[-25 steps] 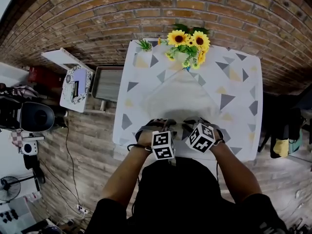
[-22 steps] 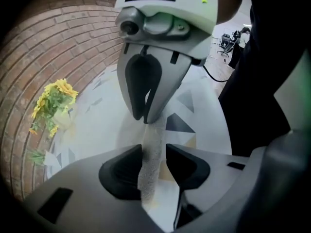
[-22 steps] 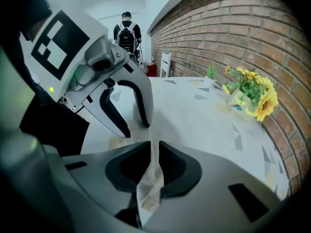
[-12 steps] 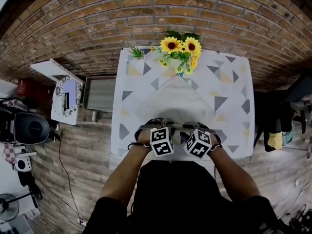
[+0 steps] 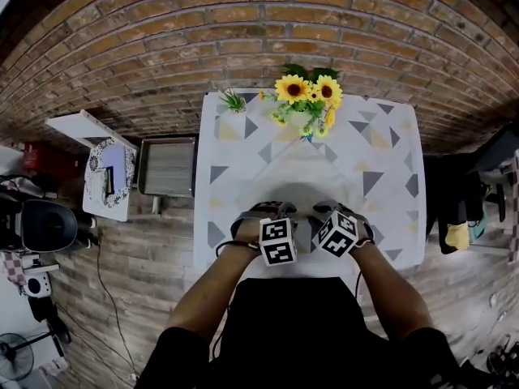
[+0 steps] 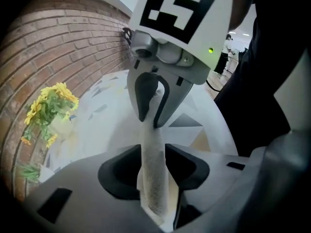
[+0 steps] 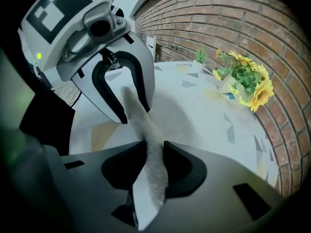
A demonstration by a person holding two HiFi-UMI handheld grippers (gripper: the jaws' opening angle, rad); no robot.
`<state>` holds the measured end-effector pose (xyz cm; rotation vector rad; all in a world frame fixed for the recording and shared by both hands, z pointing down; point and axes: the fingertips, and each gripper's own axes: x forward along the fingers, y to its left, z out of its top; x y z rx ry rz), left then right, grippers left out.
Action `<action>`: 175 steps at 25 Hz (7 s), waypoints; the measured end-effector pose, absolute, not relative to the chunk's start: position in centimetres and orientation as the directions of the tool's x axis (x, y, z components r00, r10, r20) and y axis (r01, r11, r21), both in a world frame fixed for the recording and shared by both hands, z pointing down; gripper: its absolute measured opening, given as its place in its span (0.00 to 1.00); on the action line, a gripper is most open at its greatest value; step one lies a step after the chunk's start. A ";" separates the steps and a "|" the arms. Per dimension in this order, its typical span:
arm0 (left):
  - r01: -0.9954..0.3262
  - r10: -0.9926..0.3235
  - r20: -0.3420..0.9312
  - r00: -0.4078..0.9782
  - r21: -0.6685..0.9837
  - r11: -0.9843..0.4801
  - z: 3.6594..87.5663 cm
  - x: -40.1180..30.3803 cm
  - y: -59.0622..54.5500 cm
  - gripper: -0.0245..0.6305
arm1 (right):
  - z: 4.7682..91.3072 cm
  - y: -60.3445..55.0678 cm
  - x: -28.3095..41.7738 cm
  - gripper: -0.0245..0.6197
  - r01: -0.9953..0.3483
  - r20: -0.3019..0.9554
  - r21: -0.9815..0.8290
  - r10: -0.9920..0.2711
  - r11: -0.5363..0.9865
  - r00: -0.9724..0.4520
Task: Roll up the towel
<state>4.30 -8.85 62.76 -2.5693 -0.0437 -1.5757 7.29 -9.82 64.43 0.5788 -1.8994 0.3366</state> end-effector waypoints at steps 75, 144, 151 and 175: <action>0.069 -0.147 0.892 0.428 -0.195 -0.978 64.0 3.3 -1.0 0.29 | 62.3 -2.1 5.6 0.23 -0.509 0.891 0.062 -0.277 0.859 -0.359; -0.075 -0.161 0.907 0.390 -0.143 -0.987 63.3 4.4 -13.1 0.34 | 61.6 -12.3 8.6 0.29 -0.452 0.875 0.085 -0.284 0.888 -0.393; -0.107 -0.209 0.890 0.406 -0.181 -0.978 61.9 4.2 -16.4 0.33 | 63.1 -12.5 8.5 0.35 -0.392 0.901 0.134 -0.277 0.910 -0.335; -0.090 -0.213 0.901 0.379 -0.193 -0.977 63.3 3.9 -18.7 0.33 | 61.5 -19.9 9.5 0.25 -0.538 0.864 0.167 -0.385 0.827 -0.325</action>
